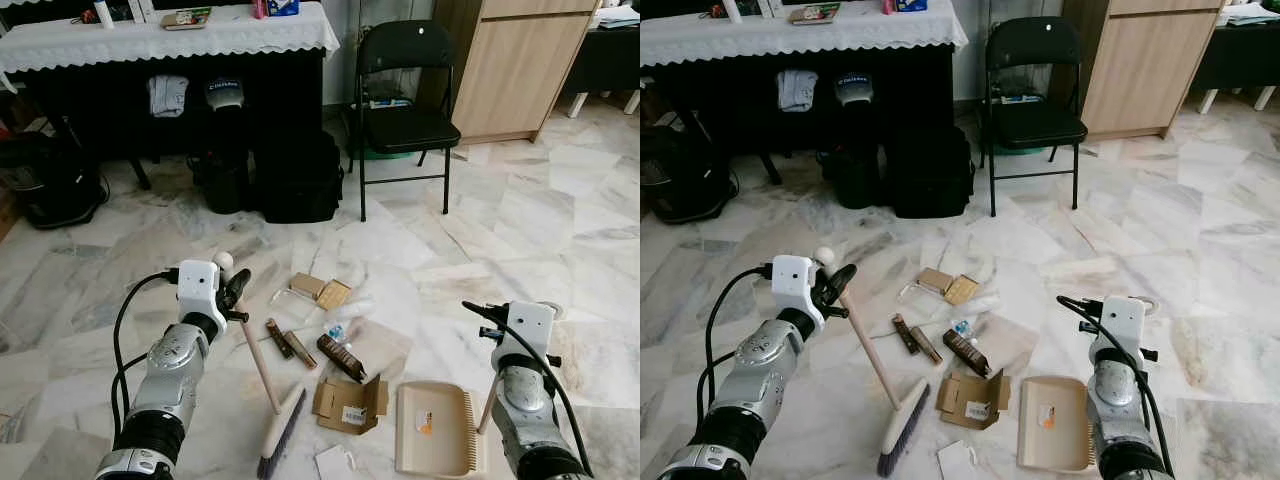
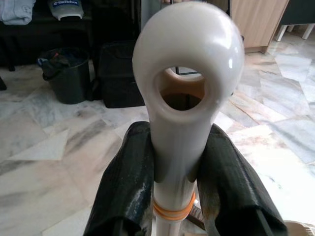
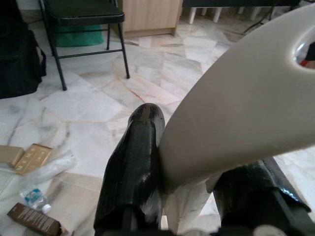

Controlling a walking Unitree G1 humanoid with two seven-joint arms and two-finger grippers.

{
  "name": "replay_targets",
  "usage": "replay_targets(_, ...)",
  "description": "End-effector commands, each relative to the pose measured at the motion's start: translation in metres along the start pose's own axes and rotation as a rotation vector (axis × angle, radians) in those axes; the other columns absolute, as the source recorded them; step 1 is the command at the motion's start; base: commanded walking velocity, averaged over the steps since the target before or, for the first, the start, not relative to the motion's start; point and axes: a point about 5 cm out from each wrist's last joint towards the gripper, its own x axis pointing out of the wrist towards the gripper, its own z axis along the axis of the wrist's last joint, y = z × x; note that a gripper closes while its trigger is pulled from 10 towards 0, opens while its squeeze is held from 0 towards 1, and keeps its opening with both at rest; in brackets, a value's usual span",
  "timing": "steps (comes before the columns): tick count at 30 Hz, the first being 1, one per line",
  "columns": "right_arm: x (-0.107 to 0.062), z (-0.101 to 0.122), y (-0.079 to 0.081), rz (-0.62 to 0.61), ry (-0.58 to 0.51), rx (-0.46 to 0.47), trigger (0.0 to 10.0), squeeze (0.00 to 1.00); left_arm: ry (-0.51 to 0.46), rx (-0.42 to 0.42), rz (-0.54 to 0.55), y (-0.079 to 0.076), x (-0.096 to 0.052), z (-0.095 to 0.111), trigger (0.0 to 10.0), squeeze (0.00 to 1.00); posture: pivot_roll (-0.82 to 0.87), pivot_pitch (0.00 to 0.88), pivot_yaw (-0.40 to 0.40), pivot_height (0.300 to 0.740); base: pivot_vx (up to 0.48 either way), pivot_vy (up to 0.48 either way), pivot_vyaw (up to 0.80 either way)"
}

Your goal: Sweep floor

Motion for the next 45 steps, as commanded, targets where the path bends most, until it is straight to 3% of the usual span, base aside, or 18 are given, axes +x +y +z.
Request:
replay_targets(1,0.003,0.007,0.001,0.017,-0.034,0.007,10.0,0.00,-0.020,0.036,0.000,0.003,0.003,0.007,10.0,0.00,0.01,0.000,0.027,0.740,0.000,0.000,0.00)
replay_targets(7,0.002,0.001,0.003,0.022,0.025,0.073,10.0,0.00,-0.024,0.046,-0.001,0.006,0.003,0.010,10.0,0.00,0.02,0.000,0.035,0.740,0.000,0.000,0.00)
replay_targets(10,0.003,-0.001,0.002,0.014,0.058,0.178,10.0,0.00,-0.028,0.051,-0.005,0.007,0.004,0.012,10.0,0.00,0.02,0.000,0.041,0.740,0.000,0.000,0.00)
replay_targets(16,0.003,-0.007,-0.004,-0.039,0.106,0.280,10.0,0.00,-0.035,0.059,-0.020,0.007,0.005,0.017,10.0,0.00,0.03,0.000,0.052,0.740,0.000,0.000,0.00)
replay_targets(26,-0.001,-0.015,-0.001,-0.045,0.134,0.314,10.0,0.00,-0.015,0.073,-0.070,0.005,0.006,0.019,10.0,0.00,0.03,0.000,0.075,0.740,0.000,0.000,0.00)
replay_targets(33,-0.004,-0.018,-0.003,-0.068,0.142,0.315,10.0,0.00,0.013,0.083,-0.143,-0.009,0.011,0.019,10.0,0.00,0.03,0.000,0.083,0.740,0.000,0.000,0.00)
replay_targets(38,-0.004,-0.019,-0.003,-0.066,0.147,0.311,10.0,0.00,0.084,0.033,-0.307,-0.026,0.008,0.011,10.0,0.00,0.02,0.000,0.086,0.740,0.000,0.000,0.00)
replay_targets(45,-0.003,-0.019,-0.004,-0.068,0.150,0.310,10.0,0.00,0.081,-0.086,-0.401,-0.032,0.004,0.015,10.0,0.00,0.02,0.000,0.085,0.740,0.000,0.000,0.00)
